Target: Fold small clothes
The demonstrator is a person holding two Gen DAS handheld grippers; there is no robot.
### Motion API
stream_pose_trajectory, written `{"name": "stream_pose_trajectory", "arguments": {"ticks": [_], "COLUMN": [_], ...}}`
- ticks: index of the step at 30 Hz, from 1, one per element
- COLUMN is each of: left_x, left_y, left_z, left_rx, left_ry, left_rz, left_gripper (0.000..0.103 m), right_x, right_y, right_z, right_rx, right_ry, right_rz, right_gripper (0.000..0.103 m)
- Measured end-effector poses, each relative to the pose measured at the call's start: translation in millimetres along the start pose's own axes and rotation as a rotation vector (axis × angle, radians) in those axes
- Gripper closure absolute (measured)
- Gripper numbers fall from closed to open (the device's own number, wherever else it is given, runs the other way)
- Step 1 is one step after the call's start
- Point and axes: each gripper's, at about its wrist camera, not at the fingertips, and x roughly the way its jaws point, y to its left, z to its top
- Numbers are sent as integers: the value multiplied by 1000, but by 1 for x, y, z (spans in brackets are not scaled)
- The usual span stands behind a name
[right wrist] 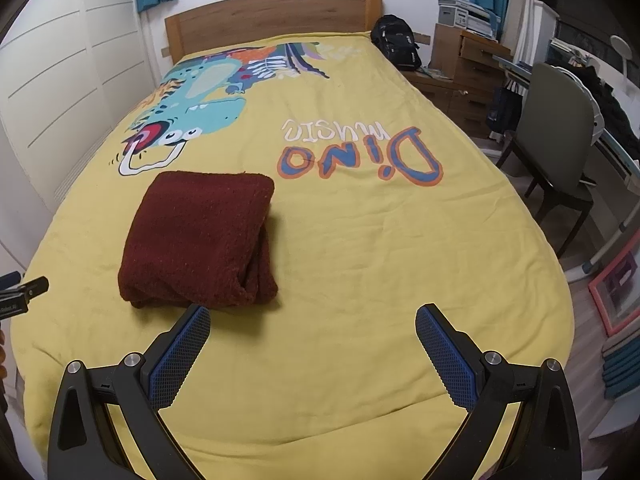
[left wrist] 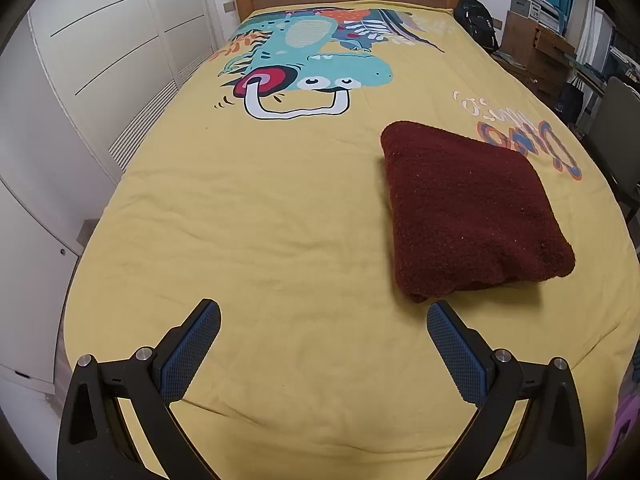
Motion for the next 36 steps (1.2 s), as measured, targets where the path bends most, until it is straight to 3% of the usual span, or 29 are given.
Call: {"name": "stream_pose_trajectory", "arguments": {"ticks": [36], "left_x": [8], "left_y": [-8], "left_z": [-5], "left_rx": [8], "left_ry": [38], "left_rz": [13], "left_gripper": [1], "right_x": [1], "right_y": [1], "right_z": [0], "right_rx": [-11], "right_ry": [13], "right_rz": [-11], "right_gripper": [1]}}
